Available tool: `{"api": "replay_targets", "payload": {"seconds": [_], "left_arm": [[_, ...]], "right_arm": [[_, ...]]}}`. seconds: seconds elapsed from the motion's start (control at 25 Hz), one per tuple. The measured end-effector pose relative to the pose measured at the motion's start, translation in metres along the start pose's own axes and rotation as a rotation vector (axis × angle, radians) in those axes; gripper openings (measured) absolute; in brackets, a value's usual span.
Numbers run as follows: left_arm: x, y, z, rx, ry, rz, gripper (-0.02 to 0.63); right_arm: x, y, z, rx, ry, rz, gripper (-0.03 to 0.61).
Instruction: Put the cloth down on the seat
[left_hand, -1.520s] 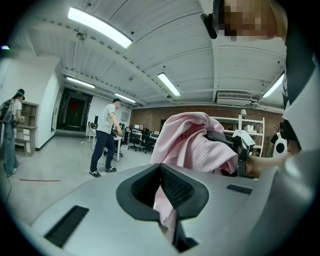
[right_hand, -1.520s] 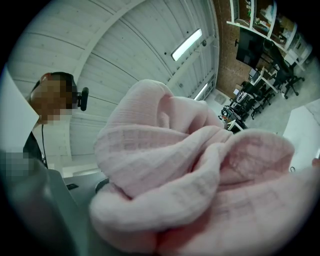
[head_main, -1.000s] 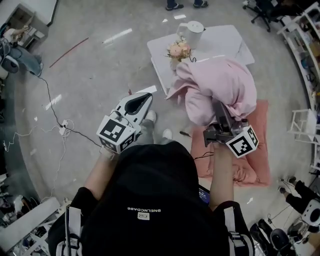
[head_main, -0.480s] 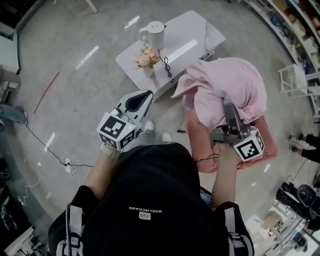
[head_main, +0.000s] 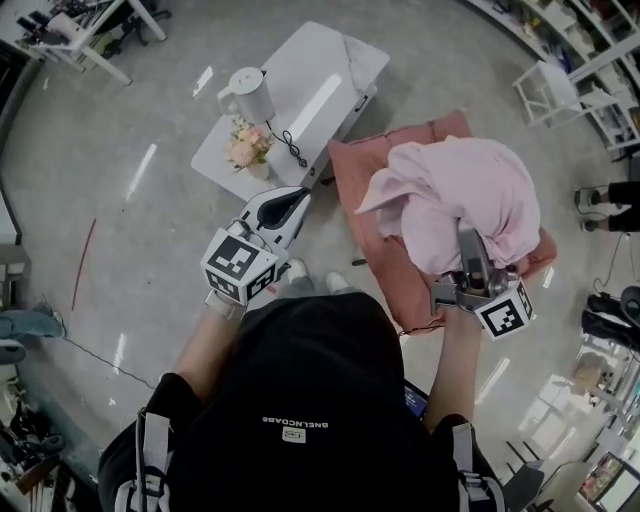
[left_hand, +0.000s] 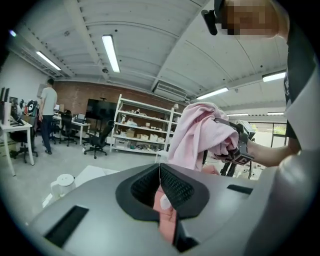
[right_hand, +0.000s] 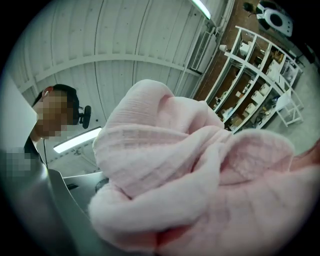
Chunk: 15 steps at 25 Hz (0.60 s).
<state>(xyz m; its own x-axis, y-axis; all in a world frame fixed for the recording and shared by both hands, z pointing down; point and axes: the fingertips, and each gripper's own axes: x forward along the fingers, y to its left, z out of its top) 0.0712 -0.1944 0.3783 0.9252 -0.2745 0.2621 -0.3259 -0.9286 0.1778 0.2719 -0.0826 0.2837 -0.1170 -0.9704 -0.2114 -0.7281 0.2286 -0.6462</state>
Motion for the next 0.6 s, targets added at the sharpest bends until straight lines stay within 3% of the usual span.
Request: {"api": "replay_targets", "payload": {"seconds": [0.24, 0.6], "left_arm": [[0.033, -0.030, 0.003, 0.024, 0.032, -0.127, 0.015], [0.075, -0.084, -0.022, 0.021, 0.129, -0.288, 0.017]], "right_arm": [[-0.059, -0.021, 0.001, -0.003, -0.019, -0.156, 0.311], [-0.135, -0.056, -0.025, 0.058, -0.003, -0.357, 0.311]]}}
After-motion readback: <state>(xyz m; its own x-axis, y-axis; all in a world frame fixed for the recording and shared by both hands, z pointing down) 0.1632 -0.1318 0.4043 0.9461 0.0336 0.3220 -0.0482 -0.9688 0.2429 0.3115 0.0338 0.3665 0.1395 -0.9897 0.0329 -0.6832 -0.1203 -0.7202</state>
